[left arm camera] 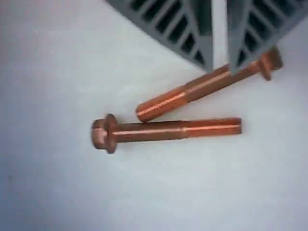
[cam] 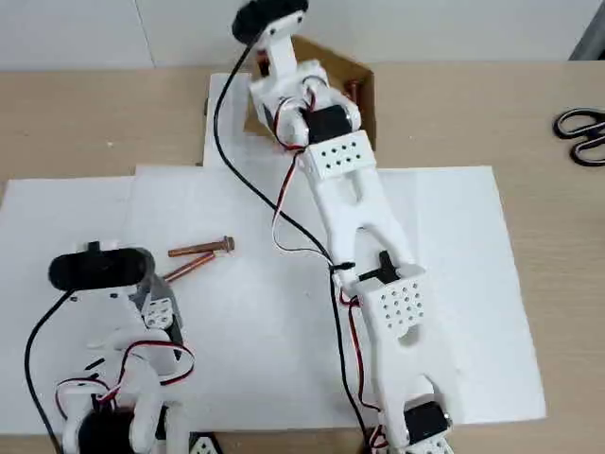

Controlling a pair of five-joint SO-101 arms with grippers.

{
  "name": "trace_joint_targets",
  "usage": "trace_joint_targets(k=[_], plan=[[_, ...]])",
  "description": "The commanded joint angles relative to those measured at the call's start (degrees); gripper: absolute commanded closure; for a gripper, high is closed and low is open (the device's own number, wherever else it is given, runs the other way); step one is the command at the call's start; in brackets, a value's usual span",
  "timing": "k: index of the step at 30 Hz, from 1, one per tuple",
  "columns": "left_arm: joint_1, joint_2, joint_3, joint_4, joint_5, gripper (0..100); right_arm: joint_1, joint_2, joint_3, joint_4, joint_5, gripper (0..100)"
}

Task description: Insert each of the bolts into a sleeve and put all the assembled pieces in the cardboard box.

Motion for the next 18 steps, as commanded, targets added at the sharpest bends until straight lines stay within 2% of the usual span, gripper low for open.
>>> trace_joint_targets(k=[1,8,18], plan=[[-0.9,-0.5,-2.1,0.2,-0.4,99,0.7,-1.8,-5.9,-1.5,0.6,99.5],[-1.0,-0.5,-2.1,0.2,-0.4,99,1.7,0.0,-5.0,-2.5,0.3,99.5],[-1.0,-0.5,-2.1,0.2,-0.4,99,6.9,1.6,-4.7,-11.2,0.6,99.5]])
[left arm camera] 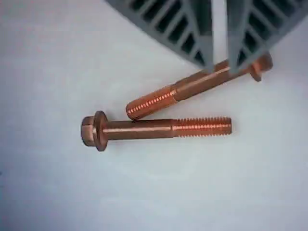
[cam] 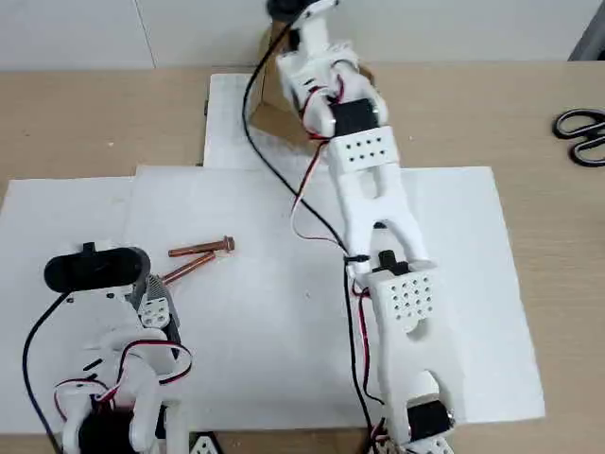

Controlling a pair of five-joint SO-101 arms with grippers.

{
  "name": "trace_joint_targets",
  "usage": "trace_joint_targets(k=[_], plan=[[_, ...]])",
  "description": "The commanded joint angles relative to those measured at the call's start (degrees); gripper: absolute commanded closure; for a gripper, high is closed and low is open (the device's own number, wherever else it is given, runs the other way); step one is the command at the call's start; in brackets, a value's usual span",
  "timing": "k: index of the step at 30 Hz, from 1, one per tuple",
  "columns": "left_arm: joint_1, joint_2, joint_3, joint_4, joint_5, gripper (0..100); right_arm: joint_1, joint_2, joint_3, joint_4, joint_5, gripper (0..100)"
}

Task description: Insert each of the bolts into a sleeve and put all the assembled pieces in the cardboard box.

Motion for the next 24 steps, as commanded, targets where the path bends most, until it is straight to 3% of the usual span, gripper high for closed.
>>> trace_joint_targets(k=[1,11,17,24], plan=[[-0.1,-0.5,-2.1,0.2,-0.4,99,1.6,0.0,-1.7,-3.1,0.6,99.5],[-0.1,-0.5,-2.0,0.2,-0.4,99,2.6,6.9,-1.9,-10.2,0.6,98.0],[-0.1,-0.5,-2.0,0.2,-0.4,99,1.8,7.2,-1.9,-4.0,0.6,73.1],[-0.1,-0.5,-2.0,0.2,-0.4,99,-0.6,6.7,-2.3,1.7,0.6,70.7]])
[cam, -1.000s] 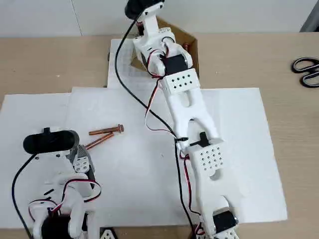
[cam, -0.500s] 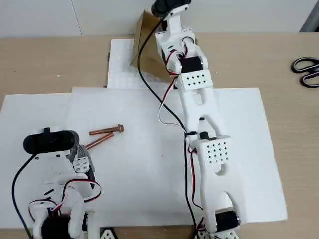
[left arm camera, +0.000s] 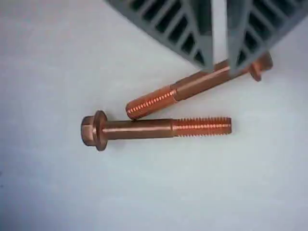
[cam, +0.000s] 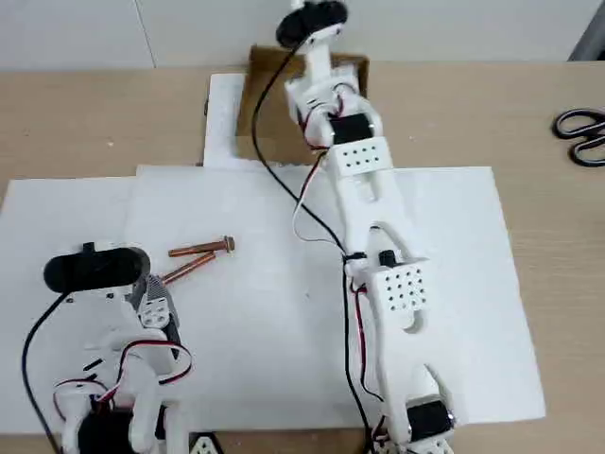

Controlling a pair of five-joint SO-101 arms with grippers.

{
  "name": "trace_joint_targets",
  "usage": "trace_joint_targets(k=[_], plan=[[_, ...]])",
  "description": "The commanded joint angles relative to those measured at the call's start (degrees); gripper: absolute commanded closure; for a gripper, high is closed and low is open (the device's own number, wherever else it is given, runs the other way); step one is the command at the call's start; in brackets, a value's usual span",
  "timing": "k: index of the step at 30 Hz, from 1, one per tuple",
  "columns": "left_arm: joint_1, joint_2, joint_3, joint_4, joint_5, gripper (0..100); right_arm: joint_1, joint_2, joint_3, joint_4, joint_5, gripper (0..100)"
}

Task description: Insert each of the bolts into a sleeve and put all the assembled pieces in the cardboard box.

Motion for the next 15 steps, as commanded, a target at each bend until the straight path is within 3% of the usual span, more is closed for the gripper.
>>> trace_joint_targets(k=[1,8,15], plan=[[-0.1,-0.5,-2.0,0.2,-0.4,99,-0.7,-2.5,-3.0,1.9,0.6,70.7],[-0.1,-0.5,-2.0,0.2,-0.4,99,-0.7,-4.2,-12.7,13.6,0.3,70.7],[-0.1,-0.5,-2.0,0.2,-0.4,99,0.8,-4.0,-27.3,39.3,0.3,70.7]])
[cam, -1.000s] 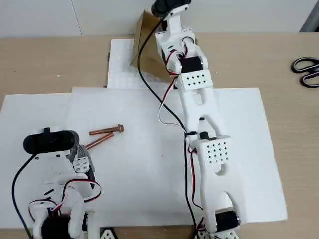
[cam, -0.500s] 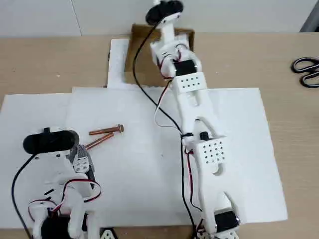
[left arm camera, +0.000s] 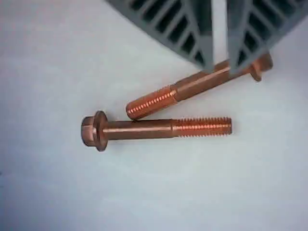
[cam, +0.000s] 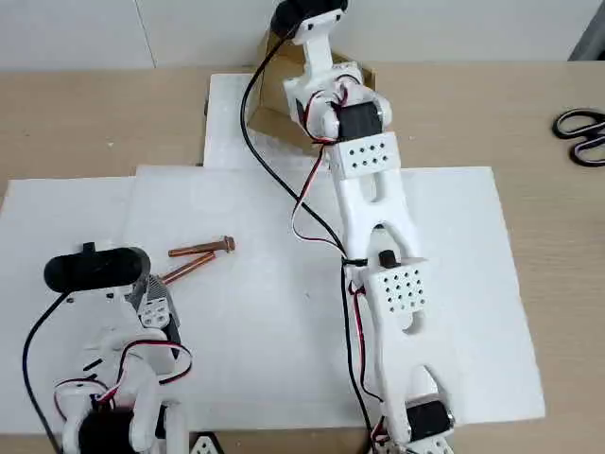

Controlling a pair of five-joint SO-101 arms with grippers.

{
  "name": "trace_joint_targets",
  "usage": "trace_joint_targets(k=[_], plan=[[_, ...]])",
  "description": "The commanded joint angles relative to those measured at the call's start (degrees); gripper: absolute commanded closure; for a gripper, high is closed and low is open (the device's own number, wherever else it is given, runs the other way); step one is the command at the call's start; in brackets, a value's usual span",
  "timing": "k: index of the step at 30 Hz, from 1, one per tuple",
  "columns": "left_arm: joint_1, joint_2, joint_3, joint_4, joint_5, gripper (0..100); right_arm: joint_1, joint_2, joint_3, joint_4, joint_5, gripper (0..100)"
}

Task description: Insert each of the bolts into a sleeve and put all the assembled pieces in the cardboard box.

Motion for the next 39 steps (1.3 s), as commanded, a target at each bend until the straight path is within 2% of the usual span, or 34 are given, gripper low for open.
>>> trace_joint_targets(k=[1,5,13,17,24,31,39], plan=[[-0.1,-0.5,-2.0,0.1,-0.4,99,1.2,-4.1,-7.2,14.1,0.3,70.7],[-0.1,-0.5,-2.0,0.0,-0.3,99,3.2,-4.3,-7.0,26.2,0.4,70.7],[-0.1,-0.5,-2.1,-0.3,-0.4,99,9.5,-10.9,-4.6,27.2,0.6,70.7],[-0.1,-0.5,-2.1,-0.3,-0.3,99,8.9,-18.7,9.5,27.3,0.4,70.7],[-0.1,-0.5,-2.1,-0.3,-0.2,99,6.2,-41.6,43.5,26.2,0.4,70.7],[0.1,-0.5,-2.0,-0.3,-0.2,99,7.6,-48.7,61.5,26.2,0.9,70.7],[0.4,-0.5,-2.0,-0.3,-0.3,99,7.7,-48.7,69.4,24.4,15.8,70.7]])
